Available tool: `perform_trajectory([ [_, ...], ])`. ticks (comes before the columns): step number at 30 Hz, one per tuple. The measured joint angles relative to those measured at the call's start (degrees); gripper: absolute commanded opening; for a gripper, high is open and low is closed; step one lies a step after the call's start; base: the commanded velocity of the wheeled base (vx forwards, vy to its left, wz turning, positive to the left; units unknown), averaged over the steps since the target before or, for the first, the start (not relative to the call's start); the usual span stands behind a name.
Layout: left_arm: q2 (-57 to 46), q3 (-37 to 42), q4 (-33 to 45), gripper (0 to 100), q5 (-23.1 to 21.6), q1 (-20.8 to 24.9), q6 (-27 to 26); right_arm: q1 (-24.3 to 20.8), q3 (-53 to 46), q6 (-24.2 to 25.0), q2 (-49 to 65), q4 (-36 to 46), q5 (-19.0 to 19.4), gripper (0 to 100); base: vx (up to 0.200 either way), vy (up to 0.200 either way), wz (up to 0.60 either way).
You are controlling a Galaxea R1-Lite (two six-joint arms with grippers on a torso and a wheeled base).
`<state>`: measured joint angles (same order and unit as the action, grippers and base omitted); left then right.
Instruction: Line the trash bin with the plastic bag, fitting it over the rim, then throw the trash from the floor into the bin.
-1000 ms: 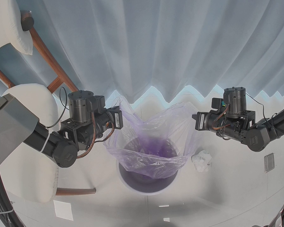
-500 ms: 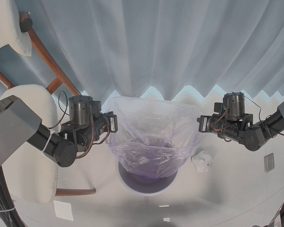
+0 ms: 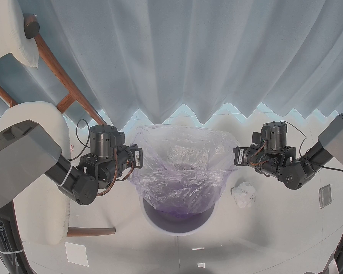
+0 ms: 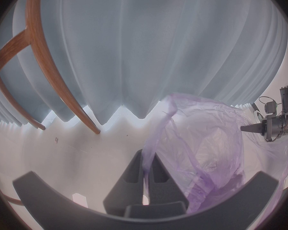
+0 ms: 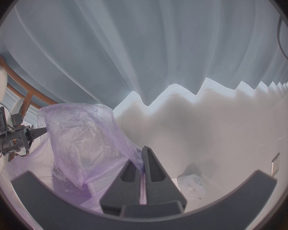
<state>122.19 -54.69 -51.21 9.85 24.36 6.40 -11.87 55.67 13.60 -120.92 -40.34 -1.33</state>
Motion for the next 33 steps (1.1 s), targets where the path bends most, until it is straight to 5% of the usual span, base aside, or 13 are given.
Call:
perform_trajectory([
  [17,2.5,3.7,-0.1,0,-0.2,-0.9,0.4,0.0,-3.4,0.3,-4.5,-3.9,0.1,0,0.0,0.0,0.0],
  [33,2.9,10.8,-2.1,0,-0.3,-0.2,3.3,-0.6,-14.8,0.0,-7.4,-18.2,0.0,0,0.0,0.0,0.0],
])
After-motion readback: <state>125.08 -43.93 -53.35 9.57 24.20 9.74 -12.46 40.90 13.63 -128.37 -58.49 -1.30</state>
